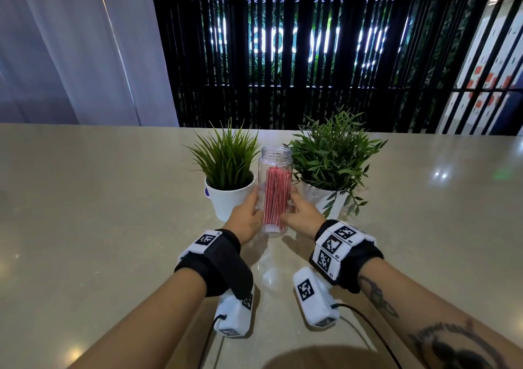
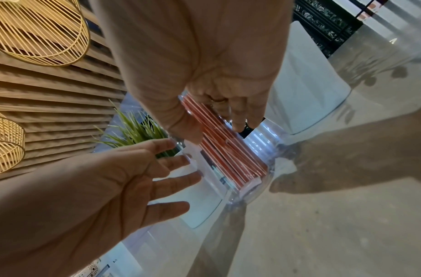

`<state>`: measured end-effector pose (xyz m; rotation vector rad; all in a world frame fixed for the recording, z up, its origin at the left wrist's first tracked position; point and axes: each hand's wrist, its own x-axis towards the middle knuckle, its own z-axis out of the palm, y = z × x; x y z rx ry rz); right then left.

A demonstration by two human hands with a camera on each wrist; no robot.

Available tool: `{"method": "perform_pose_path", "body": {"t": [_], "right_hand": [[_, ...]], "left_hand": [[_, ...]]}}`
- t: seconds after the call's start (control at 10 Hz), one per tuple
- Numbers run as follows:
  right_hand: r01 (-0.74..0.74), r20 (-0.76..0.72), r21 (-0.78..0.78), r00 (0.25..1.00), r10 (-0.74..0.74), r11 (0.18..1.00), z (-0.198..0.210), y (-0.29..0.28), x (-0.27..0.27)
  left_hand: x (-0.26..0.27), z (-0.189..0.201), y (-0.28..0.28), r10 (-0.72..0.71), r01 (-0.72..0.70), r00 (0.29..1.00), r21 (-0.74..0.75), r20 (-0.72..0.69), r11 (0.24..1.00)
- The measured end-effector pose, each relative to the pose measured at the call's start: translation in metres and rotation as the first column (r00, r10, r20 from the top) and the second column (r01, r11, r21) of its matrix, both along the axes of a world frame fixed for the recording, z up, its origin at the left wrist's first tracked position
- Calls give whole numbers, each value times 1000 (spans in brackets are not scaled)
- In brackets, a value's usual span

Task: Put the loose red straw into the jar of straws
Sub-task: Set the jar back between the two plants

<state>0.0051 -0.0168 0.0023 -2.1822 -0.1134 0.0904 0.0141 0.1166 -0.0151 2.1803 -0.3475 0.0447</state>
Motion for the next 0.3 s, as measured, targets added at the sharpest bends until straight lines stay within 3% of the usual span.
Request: {"method": "perform_pose_path", "body": {"t": [0.1,0.2,0.3], "right_hand": [[7,-6,14,1000,-7,1000,0,1,-2],[111,46,-28,993,-110,993,-8,-2,1],[253,161,-38,956,-244,967,-15,-9,0]], "left_hand": [[-2,0,-2,16,-16,1000,26,-10,1000],[-2,-4,-1,96,-97,995,40,16,995],[-3,-6,4,277,-282,959,79,64,956]]}}
